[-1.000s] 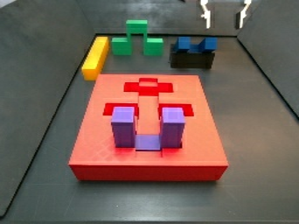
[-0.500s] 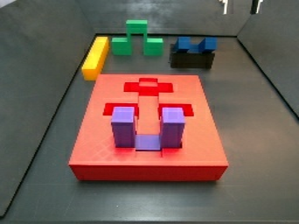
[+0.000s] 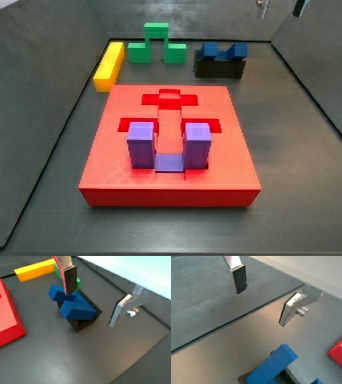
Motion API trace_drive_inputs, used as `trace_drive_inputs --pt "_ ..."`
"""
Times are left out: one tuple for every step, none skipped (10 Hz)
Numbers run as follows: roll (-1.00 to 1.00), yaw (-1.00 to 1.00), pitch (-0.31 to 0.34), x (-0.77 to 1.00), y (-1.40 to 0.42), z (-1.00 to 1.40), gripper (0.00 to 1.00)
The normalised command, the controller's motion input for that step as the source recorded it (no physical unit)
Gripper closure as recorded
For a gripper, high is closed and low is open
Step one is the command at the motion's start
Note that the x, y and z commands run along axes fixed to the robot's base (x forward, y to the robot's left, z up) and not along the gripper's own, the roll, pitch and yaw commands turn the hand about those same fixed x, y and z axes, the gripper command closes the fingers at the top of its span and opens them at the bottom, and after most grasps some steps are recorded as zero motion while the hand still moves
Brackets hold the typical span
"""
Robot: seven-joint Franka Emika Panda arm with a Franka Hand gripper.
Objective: Pick up the blue object. Move up. Place the blue object on the fixture. Regrasp the blue object. Move to above the board. Insert the blue object.
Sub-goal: Regrasp the blue object.
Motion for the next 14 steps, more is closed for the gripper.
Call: trace_drive_inputs --pt "1.00 -0.07 0.403 0.06 -0.35 0.00 0.00" --pt "1.00 -0.08 0.371 0.09 -0.34 0.00 0.00" --pt "1.00 -0.14 0.386 0.11 -0.27 0.00 0.00" --pt "1.00 -0.18 0.417 0.07 -0.27 0.00 0.00" --pt "1.00 -0.21 0.377 0.08 -0.31 0.00 0.00" --pt "1.00 -0.19 0.297 0.17 -0.33 -0.04 0.00" --pt "1.00 -0.18 0.237 0.23 -0.34 -0.08 0.00" --pt "1.00 -0.17 0.217 0.23 -0.34 -0.09 0.00" --pt "1.00 -0.17 0.214 0.23 -0.33 -0.07 0.00" --pt "1.00 -0.15 0.220 0.19 -0.33 -0.06 0.00" --pt "1.00 -0.09 0.229 0.07 -0.27 -0.17 0.00" --pt "1.00 -0.03 0.209 0.05 -0.07 -0.23 0.00" --pt "0.78 0.00 0.143 0.30 0.02 -0.17 0.00" --pt "0.54 0.13 0.071 0.35 0.02 -0.30 0.00"
